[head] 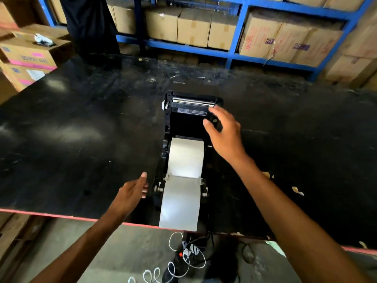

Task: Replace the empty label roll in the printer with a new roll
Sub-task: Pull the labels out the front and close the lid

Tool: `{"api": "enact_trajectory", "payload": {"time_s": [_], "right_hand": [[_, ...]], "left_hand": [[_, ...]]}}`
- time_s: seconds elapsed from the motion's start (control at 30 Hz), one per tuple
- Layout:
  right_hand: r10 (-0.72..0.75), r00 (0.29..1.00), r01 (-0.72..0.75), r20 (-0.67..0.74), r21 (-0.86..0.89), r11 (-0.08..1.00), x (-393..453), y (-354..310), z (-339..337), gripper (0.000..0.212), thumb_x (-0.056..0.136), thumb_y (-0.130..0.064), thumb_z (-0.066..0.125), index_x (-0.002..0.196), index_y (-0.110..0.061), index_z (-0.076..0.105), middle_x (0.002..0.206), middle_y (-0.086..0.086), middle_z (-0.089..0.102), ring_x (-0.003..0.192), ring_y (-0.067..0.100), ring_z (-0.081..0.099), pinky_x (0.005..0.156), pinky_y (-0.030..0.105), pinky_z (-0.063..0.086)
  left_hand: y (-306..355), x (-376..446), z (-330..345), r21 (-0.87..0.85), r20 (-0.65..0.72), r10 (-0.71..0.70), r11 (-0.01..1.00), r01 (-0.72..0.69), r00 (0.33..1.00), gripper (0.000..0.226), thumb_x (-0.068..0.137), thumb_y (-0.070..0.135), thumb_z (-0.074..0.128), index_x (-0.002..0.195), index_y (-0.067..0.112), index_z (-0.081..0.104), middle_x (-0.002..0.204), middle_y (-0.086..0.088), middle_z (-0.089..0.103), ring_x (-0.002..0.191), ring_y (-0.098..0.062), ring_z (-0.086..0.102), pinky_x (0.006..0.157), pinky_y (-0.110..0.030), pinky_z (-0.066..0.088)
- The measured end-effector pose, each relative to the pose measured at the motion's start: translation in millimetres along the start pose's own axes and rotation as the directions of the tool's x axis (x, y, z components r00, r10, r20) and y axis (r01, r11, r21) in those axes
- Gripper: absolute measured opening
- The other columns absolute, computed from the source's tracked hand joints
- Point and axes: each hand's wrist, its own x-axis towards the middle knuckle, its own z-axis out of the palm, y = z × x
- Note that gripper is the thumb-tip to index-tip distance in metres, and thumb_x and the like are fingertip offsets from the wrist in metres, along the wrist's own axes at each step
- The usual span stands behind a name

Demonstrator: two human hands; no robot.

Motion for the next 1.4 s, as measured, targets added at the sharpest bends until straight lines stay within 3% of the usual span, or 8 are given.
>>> {"api": "enact_trajectory", "payload": {"time_s": [0.17, 0.33, 0.47, 0.7, 0.87, 0.97, 1.13, 1.4], "right_hand": [[0.052, 0.983, 0.014, 0.178, -0.351, 0.936, 63, -9, 8, 0.058, 0.096, -0.042, 0.040, 0.145, -0.013, 0.030, 0.158, 0.007, 0.022, 0.146, 0.022, 0.016, 0.115, 0.043, 0.011], [-0.179, 0.972, 0.126, -0.152, -0.309, 0.943, 23, -8, 6, 0.035, 0.089, -0.033, 0.048, 0.107, -0.013, 0.069, 0.122, 0.006, 0.067, 0.112, 0.025, 0.058, 0.095, 0.036, 0.032], [-0.285, 0.936, 0.233, -0.208, -0.243, 0.942, -24, -2, -11, 0.005, 0.079, -0.017, 0.068, 0.082, -0.014, 0.071, 0.104, 0.006, 0.068, 0.095, 0.024, 0.060, 0.086, 0.033, 0.038], [-0.118, 0.993, 0.119, 0.017, -0.196, 0.973, -113, 24, -4, 0.075, 0.075, -0.051, 0.062, 0.139, -0.032, 0.029, 0.155, 0.002, 0.010, 0.139, 0.020, 0.025, 0.112, 0.031, 0.014], [-0.054, 0.988, 0.096, 0.142, -0.302, 0.948, -144, 39, 10, 0.095, 0.071, -0.059, 0.061, 0.145, -0.044, 0.002, 0.158, -0.009, -0.013, 0.145, 0.009, -0.001, 0.114, 0.029, 0.001], [0.185, 0.979, -0.185, 0.085, -0.010, 0.983, -146, 33, 12, 0.084, 0.068, -0.061, 0.059, 0.139, -0.050, 0.017, 0.159, -0.012, 0.005, 0.141, -0.005, 0.001, 0.117, 0.033, 0.009], [0.539, 0.833, -0.548, 0.123, 0.318, 0.774, -151, 36, 25, 0.065, 0.067, -0.065, 0.055, 0.127, -0.043, 0.042, 0.143, -0.002, 0.045, 0.131, 0.013, 0.042, 0.112, 0.046, 0.035], [0.575, 0.791, -0.590, 0.210, 0.510, 0.626, -160, 31, 31, 0.017, 0.093, -0.016, 0.052, 0.108, -0.018, 0.060, 0.096, -0.014, 0.065, 0.077, -0.017, 0.062, 0.063, -0.001, 0.044]], "left_hand": [[11, 1, -2, -0.112, 0.160, -0.205, 0.968, 0.224, 0.966, 0.064, 0.094, 0.056, 0.026, 0.083, 0.010, 0.068, 0.090, -0.017, 0.073, 0.082, -0.028, 0.068, 0.075, -0.033, 0.051], [14, -3, -5, -0.160, 0.181, -0.234, 0.951, 0.263, 0.955, 0.065, 0.094, 0.056, 0.027, 0.089, 0.006, 0.068, 0.091, -0.017, 0.072, 0.088, -0.031, 0.069, 0.075, -0.034, 0.052], [12, -3, -6, -0.230, 0.167, -0.248, 0.931, 0.282, 0.954, 0.064, 0.094, 0.055, 0.033, 0.093, 0.002, 0.070, 0.087, -0.019, 0.074, 0.083, -0.033, 0.070, 0.080, -0.039, 0.053], [8, -8, -6, -0.347, 0.150, -0.293, 0.879, 0.328, 0.944, 0.066, 0.085, 0.069, 0.031, 0.113, 0.015, 0.059, 0.095, -0.023, 0.073, 0.091, -0.036, 0.068, 0.085, -0.042, 0.050], [15, -14, -4, -0.300, 0.194, -0.251, 0.905, 0.301, 0.948, 0.076, 0.060, 0.083, 0.045, 0.111, 0.027, 0.054, 0.097, -0.018, 0.074, 0.095, -0.030, 0.068, 0.088, -0.042, 0.052], [20, -16, -1, -0.262, 0.204, -0.204, 0.931, 0.254, 0.958, 0.071, 0.062, 0.076, 0.054, 0.114, 0.028, 0.058, 0.098, -0.016, 0.072, 0.095, -0.028, 0.069, 0.090, -0.041, 0.052], [17, -10, -4, -0.216, 0.162, -0.147, 0.960, 0.181, 0.976, 0.060, 0.080, 0.062, 0.053, 0.124, 0.022, 0.052, 0.093, -0.016, 0.073, 0.088, -0.028, 0.071, 0.085, -0.041, 0.053], [11, -4, -1, -0.204, 0.144, -0.105, 0.970, 0.133, 0.984, 0.039, 0.089, 0.047, 0.051, 0.116, 0.020, 0.056, 0.086, -0.018, 0.072, 0.083, -0.030, 0.071, 0.078, -0.039, 0.055]]}}
